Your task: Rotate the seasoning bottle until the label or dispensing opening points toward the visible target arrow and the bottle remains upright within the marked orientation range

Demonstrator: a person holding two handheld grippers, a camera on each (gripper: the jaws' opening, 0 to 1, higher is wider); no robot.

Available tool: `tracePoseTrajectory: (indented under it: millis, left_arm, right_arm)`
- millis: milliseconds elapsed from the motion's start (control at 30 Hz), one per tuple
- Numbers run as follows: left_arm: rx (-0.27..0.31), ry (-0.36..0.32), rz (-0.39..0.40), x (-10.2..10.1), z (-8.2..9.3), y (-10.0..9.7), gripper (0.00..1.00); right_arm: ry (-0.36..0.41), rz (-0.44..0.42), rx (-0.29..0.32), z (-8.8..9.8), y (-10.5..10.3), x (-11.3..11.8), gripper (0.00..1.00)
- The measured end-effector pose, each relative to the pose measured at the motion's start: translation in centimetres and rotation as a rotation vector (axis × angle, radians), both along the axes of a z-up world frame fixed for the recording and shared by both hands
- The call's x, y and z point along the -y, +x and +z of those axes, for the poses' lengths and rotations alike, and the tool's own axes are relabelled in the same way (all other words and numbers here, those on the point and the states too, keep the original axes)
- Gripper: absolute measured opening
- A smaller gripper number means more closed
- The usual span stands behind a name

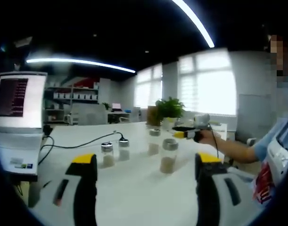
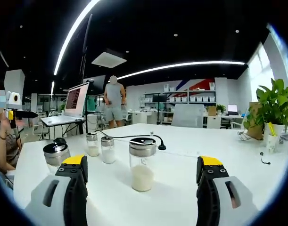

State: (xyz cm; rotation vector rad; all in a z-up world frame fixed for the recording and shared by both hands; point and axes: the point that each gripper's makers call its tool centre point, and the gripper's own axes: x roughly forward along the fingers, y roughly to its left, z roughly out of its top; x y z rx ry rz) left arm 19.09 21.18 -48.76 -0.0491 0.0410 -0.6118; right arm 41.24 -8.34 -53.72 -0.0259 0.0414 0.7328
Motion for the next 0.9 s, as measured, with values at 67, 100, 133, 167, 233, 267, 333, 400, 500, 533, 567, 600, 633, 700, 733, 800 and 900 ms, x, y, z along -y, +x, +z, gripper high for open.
tracePoseTrajectory:
  millis: [67, 100, 133, 167, 233, 267, 333, 400, 500, 533, 567, 600, 633, 700, 733, 800, 900]
  left_arm:
    - [0.005, 0.003, 0.005, -0.2, 0.1, -0.1, 0.9]
    - [0.009, 0.002, 0.007, -0.3, 0.2, -0.2, 0.9]
    - [0.013, 0.0, 0.009, -0.3, 0.4, -0.3, 0.9]
    - [0.016, -0.002, 0.011, -0.4, 0.5, -0.3, 0.9]
    - [0.018, -0.004, 0.012, -0.5, 0.5, -0.3, 0.9]
    - [0.017, -0.004, 0.013, -0.6, 0.5, -0.2, 0.9]
    - [0.014, -0.002, 0.013, -0.6, 0.4, -0.2, 0.9]
    - [0.013, -0.002, 0.011, -0.5, 0.3, -0.1, 0.9]
    - [0.012, -0.001, 0.007, -0.4, 0.3, -0.1, 0.9]
    - [0.014, 0.0, 0.007, -0.4, 0.3, -0.1, 0.9]
    - [0.014, 0.001, 0.006, -0.4, 0.4, -0.1, 0.9]
    - [0.014, 0.002, 0.006, -0.4, 0.4, -0.1, 0.9]
    - [0.013, 0.002, 0.006, -0.3, 0.3, -0.1, 0.9]
    - [0.011, 0.004, 0.003, -0.2, 0.3, -0.1, 0.9]
    - [0.011, 0.005, 0.003, -0.2, 0.3, -0.1, 0.9]
    - [0.013, 0.003, 0.004, -0.1, 0.3, -0.1, 0.9]
    - [0.014, 0.003, 0.005, -0.2, 0.3, -0.2, 0.9]
  right_arm:
    - [0.005, -0.001, -0.001, 0.0, 0.4, -0.3, 0.99]
    - [0.006, -0.001, -0.003, 0.0, 0.5, -0.5, 0.99]
    - [0.006, 0.0, -0.006, -0.1, 0.7, -0.6, 0.99]
    - [0.006, 0.0, -0.009, -0.2, 0.8, -0.8, 0.99]
    - [0.005, 0.0, -0.015, -0.4, 1.0, -1.0, 0.99]
    - [0.006, 0.001, -0.018, -0.5, 1.1, -1.1, 0.99]
    - [0.006, 0.002, -0.021, -0.6, 1.3, -1.4, 0.98]
    - [0.005, 0.001, -0.024, -0.7, 1.6, -1.6, 0.98]
    - [0.016, 0.003, -0.01, -0.5, 2.1, -2.0, 0.98]
    - [0.019, 0.001, -0.002, -0.3, 2.3, -2.2, 0.98]
    - [0.02, -0.002, 0.007, -0.1, 2.5, -2.3, 0.98]
    - [0.02, -0.002, 0.015, 0.0, 2.7, -2.5, 0.98]
    - [0.022, -0.003, 0.019, 0.2, 2.9, -2.7, 0.98]
    - [0.03, 0.001, 0.027, 0.5, 3.1, -3.3, 0.98]
    - [0.036, 0.004, 0.03, 0.6, 3.2, -3.6, 0.97]
    - [0.044, 0.006, 0.028, 0.7, 3.4, -4.0, 0.96]
    - [0.05, -0.003, 0.02, 0.4, 4.4, -4.6, 0.94]
